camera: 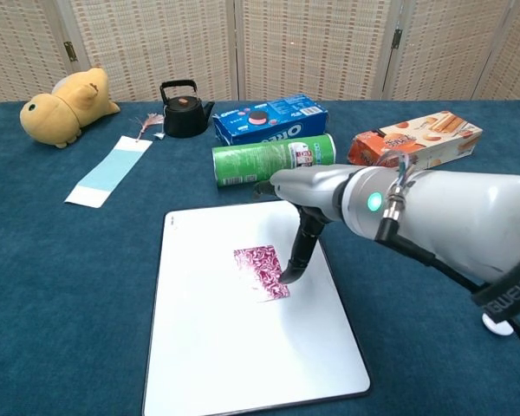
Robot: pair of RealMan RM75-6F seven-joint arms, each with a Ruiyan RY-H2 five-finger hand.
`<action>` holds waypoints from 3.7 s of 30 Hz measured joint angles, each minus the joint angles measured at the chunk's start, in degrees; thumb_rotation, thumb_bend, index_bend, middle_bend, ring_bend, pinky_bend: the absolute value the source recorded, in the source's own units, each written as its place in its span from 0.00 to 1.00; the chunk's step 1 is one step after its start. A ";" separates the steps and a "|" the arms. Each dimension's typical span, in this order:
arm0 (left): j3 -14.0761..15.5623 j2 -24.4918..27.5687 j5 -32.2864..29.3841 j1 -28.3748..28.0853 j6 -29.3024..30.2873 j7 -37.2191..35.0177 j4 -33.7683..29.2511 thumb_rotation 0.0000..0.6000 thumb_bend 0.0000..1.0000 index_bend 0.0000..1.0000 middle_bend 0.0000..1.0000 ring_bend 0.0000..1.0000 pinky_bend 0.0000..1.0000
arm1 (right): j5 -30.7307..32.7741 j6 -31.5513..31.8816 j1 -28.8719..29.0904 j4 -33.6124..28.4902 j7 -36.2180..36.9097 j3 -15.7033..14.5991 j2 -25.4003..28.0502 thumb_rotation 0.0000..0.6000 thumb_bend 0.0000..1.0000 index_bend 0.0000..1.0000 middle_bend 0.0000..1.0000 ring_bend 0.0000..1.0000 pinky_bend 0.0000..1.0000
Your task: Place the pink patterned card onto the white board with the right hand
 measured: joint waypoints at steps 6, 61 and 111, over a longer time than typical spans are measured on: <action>-0.09 -0.06 0.20 -0.34 -0.31 0.28 -0.13 1.00 0.44 0.27 0.06 0.10 0.00 | -6.43 1.26 -3.11 -3.68 3.58 -3.04 3.83 0.91 0.15 0.11 0.04 0.01 0.00; 0.16 0.25 1.06 -1.69 -0.65 5.76 -5.21 1.00 0.44 0.27 0.06 0.10 0.00 | -55.58 -5.71 -31.14 13.21 32.56 -21.67 19.57 0.92 0.27 0.48 0.20 0.06 0.03; 0.14 0.26 1.58 -2.04 -0.55 5.65 -5.20 1.00 0.44 0.26 0.06 0.10 0.00 | -50.49 -12.73 -23.97 2.04 22.94 -10.05 19.90 0.92 0.36 0.51 0.21 0.07 0.03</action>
